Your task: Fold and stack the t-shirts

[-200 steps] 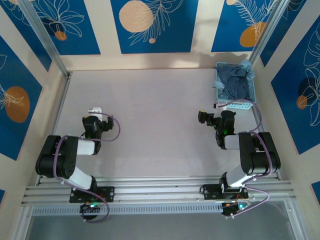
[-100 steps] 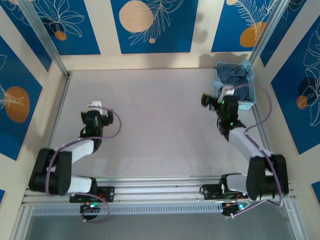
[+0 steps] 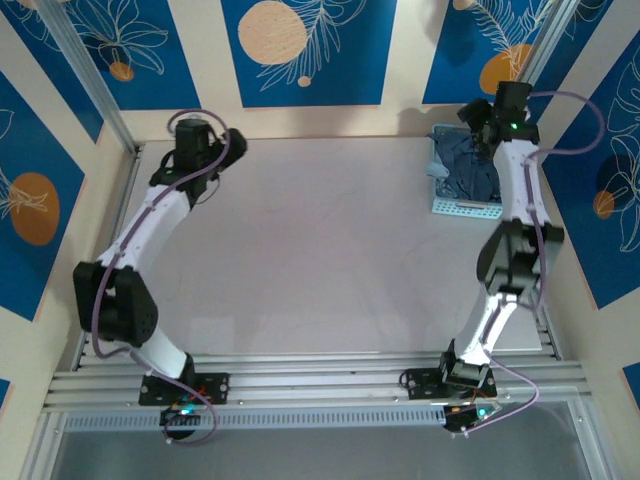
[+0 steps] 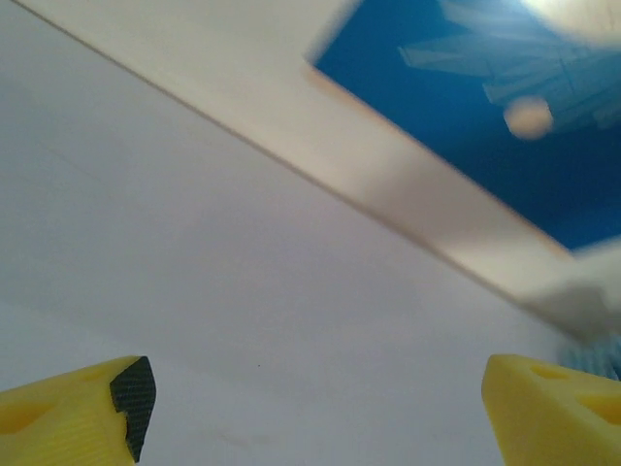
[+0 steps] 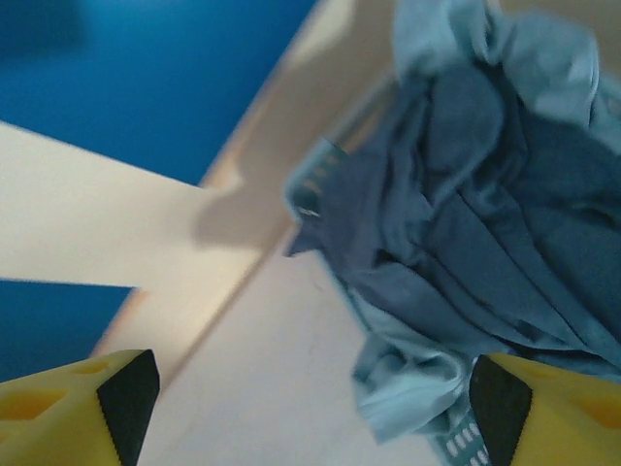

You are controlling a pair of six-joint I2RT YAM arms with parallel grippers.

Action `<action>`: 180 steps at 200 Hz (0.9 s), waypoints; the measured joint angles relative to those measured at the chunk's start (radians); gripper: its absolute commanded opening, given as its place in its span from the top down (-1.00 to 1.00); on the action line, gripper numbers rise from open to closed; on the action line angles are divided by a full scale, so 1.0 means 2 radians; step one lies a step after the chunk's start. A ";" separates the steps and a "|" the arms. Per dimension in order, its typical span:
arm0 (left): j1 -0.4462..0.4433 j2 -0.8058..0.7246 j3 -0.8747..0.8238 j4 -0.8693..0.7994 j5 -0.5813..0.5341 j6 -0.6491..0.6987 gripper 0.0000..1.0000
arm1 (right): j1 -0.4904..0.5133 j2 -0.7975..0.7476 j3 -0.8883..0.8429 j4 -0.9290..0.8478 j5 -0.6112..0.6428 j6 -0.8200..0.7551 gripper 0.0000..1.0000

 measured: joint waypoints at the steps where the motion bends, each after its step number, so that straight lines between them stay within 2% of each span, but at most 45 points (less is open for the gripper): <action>1: -0.001 0.001 0.001 0.000 0.002 0.000 -0.73 | 0.000 0.004 0.004 -0.003 0.000 0.000 -0.78; 35: -0.058 0.008 0.025 -0.020 0.088 0.002 -0.73 | -0.007 0.169 0.163 -0.076 -0.021 0.020 -0.99; 60: -0.085 -0.006 0.025 -0.033 0.116 0.002 -0.72 | -0.009 0.238 0.232 -0.105 -0.025 0.037 -0.97; 81: -0.088 -0.019 0.025 -0.048 0.123 0.002 -0.69 | -0.009 0.262 0.242 -0.114 -0.025 0.055 -0.61; 97: -0.087 -0.031 0.025 -0.058 0.123 0.003 -0.67 | -0.009 0.268 0.236 -0.112 -0.025 0.073 -0.18; 116: -0.087 -0.041 0.025 -0.069 0.123 0.004 -0.64 | -0.009 0.268 0.232 -0.109 -0.025 0.080 0.58; 120: -0.087 -0.042 0.025 -0.071 0.123 0.004 -0.63 | -0.009 0.268 0.232 -0.107 -0.025 0.081 0.68; 121: -0.087 -0.042 0.025 -0.072 0.123 0.004 -0.63 | -0.009 0.268 0.232 -0.106 -0.025 0.080 0.77; 125: -0.087 -0.044 0.025 -0.075 0.123 0.004 -0.62 | -0.009 0.268 0.232 -0.104 -0.025 0.081 0.91; 129: -0.087 -0.044 0.025 -0.076 0.123 0.004 -0.61 | -0.008 0.268 0.232 -0.101 -0.025 0.081 1.00; 153: -0.087 -0.045 0.025 -0.084 0.123 0.004 -0.57 | -0.002 0.261 0.225 -0.094 -0.013 0.077 1.00; 180: -0.087 -0.045 0.022 -0.088 0.123 0.004 -0.55 | 0.012 0.209 0.187 -0.084 0.019 0.064 1.00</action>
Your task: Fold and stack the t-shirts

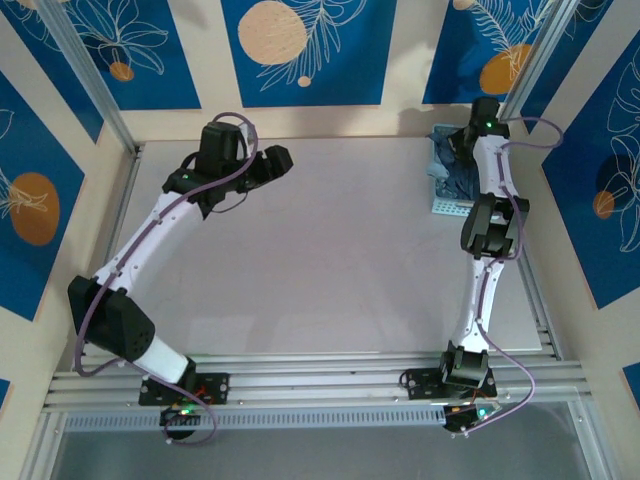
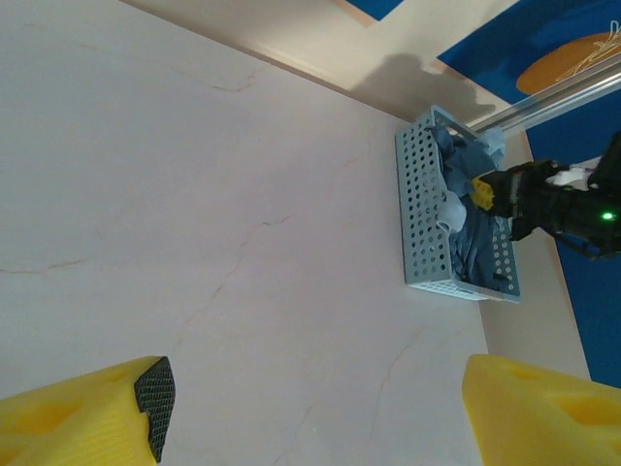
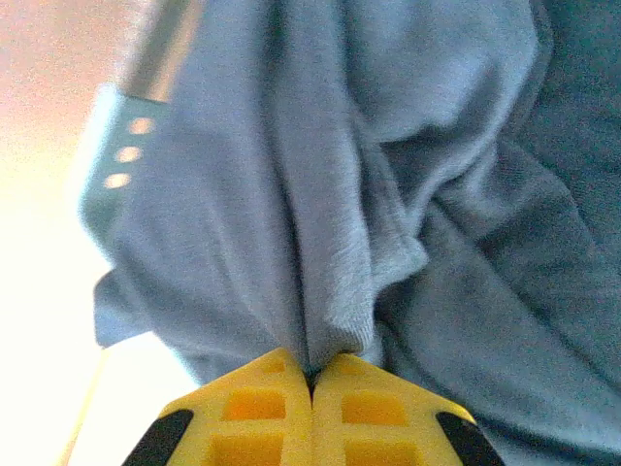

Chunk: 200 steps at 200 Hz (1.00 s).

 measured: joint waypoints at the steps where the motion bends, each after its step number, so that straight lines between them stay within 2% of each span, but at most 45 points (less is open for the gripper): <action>1: 0.000 0.000 0.000 0.000 0.000 0.000 -0.55 | 0.001 -0.004 -0.003 0.000 0.002 -0.002 1.00; 43: 0.000 -0.001 -0.017 0.000 -0.002 0.000 -0.53 | 0.043 -0.145 -0.019 0.033 0.043 -0.044 1.00; 76: 0.000 -0.005 -0.035 -0.008 -0.022 -0.002 -0.53 | 0.101 -0.251 -0.014 0.091 0.041 -0.087 1.00; 108: 0.000 -0.010 -0.037 -0.046 -0.070 -0.005 -0.55 | 0.180 -0.278 0.049 0.117 0.020 -0.131 1.00; 129: 0.000 -0.021 -0.038 -0.079 -0.112 -0.012 -0.59 | 0.240 -0.292 0.048 0.118 0.006 -0.147 1.00; 147: 0.000 -0.039 -0.041 -0.113 -0.157 -0.023 -0.60 | 0.289 -0.322 -0.014 0.122 -0.003 -0.151 1.00; 178: 0.000 -0.095 -0.046 -0.164 -0.228 -0.031 -0.60 | 0.350 -0.393 -0.228 0.126 -0.027 -0.126 1.00; 183: 0.000 -0.107 -0.048 -0.170 -0.236 -0.030 -0.60 | 0.356 -0.400 -0.263 0.121 -0.032 -0.120 0.90; 200: 0.000 -0.145 -0.064 -0.180 -0.251 -0.030 -0.58 | 0.363 -0.404 -0.364 0.097 -0.065 -0.100 0.32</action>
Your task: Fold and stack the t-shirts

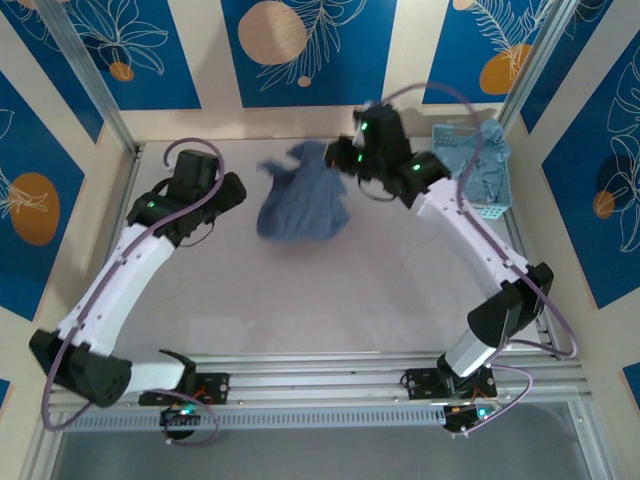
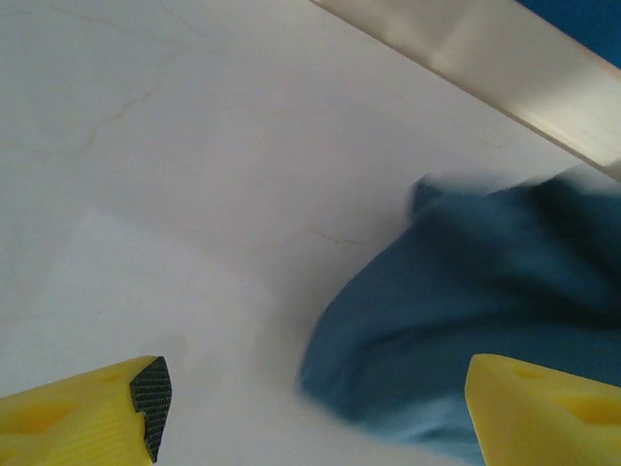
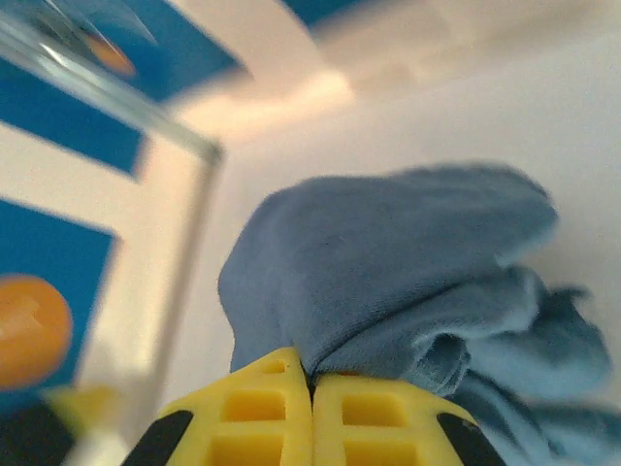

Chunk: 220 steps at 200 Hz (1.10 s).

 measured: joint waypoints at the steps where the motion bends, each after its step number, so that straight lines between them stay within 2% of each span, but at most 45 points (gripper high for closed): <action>1: 0.000 -0.002 -0.001 -0.001 -0.001 0.000 -0.58 | 0.000 0.000 -0.003 -0.002 -0.002 0.000 0.30; 26: 0.000 -0.033 -0.039 -0.006 0.017 0.004 -0.54 | -0.003 0.048 -0.081 -0.075 -0.052 0.008 -0.08; 56: 0.000 -0.011 -0.088 -0.007 0.084 0.005 -0.41 | -0.010 0.041 -0.172 -0.122 -0.058 0.015 -0.31; 85: -0.009 0.017 -0.140 -0.010 0.141 0.003 -0.32 | -0.031 -0.026 -0.217 -0.146 -0.049 0.017 -0.26; 115: -0.035 0.037 -0.178 -0.006 0.182 -0.005 -0.37 | -0.042 -0.076 -0.236 -0.138 -0.044 0.014 -0.17; 144: -0.060 0.086 -0.211 0.016 0.210 -0.038 -0.40 | -0.041 -0.061 -0.244 -0.114 -0.052 0.003 -0.16; 173: -0.064 0.133 -0.257 0.059 0.225 -0.088 -0.41 | -0.040 -0.018 -0.228 -0.096 -0.061 -0.012 -0.23; 192: -0.064 0.164 -0.268 0.084 0.226 -0.117 -0.28 | -0.042 0.012 -0.208 -0.084 -0.063 -0.022 -0.28; 220: -0.064 0.172 -0.261 0.074 0.205 -0.146 0.12 | -0.050 0.047 -0.175 -0.061 -0.069 -0.033 -0.31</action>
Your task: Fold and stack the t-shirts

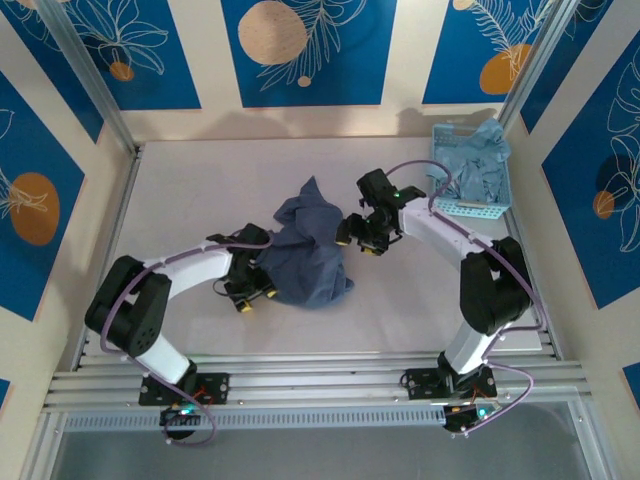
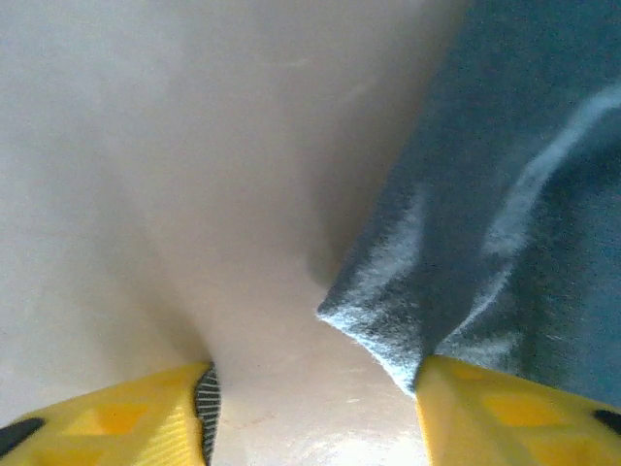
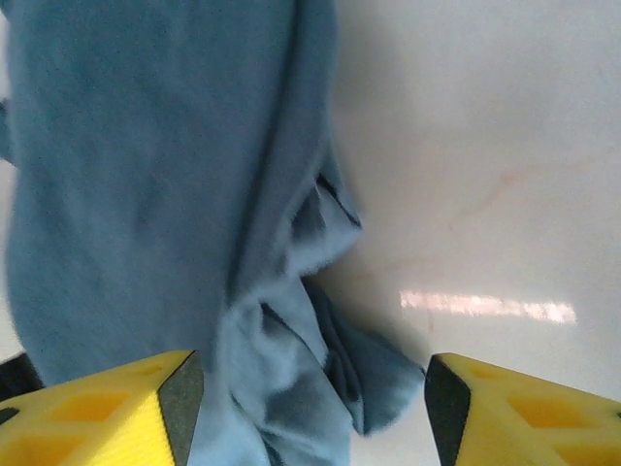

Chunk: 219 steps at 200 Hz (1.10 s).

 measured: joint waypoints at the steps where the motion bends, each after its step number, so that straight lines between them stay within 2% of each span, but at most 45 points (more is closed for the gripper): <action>1: 0.000 0.000 0.000 -0.001 -0.001 0.001 0.13 | 0.000 0.001 0.001 0.001 0.000 0.000 -0.32; 15: 0.000 0.001 0.000 -0.006 -0.009 -0.007 0.41 | -0.008 0.023 0.023 0.013 -0.003 -0.005 -0.32; 36: 0.002 0.003 0.001 -0.011 -0.018 -0.011 1.00 | -0.017 0.065 0.070 0.027 -0.006 -0.021 -0.33; 84: 0.006 0.000 0.010 0.072 -0.066 -0.011 1.00 | -0.005 0.158 0.179 0.051 -0.008 -0.083 -0.38; 136: 0.009 -0.077 0.000 0.073 -0.091 0.002 1.00 | 0.028 0.284 0.320 0.039 0.007 -0.099 -0.31; 153: 0.010 -0.111 -0.004 0.056 -0.099 0.006 1.00 | 0.032 0.329 0.366 0.031 0.007 -0.095 -0.10; 166: 0.012 -0.137 -0.004 0.040 -0.105 0.011 1.00 | 0.033 0.356 0.394 0.021 0.008 -0.089 0.29; 180: 0.017 -0.162 -0.004 0.024 -0.112 0.019 1.00 | 0.030 0.372 0.411 0.010 0.013 -0.082 0.81; 187: 0.022 -0.174 -0.004 0.014 -0.115 0.023 1.00 | 0.028 0.373 0.415 0.004 0.017 -0.078 0.98; 219: 0.053 -0.203 0.009 -0.023 -0.126 0.046 1.00 | 0.015 0.351 0.417 -0.010 0.037 -0.064 1.00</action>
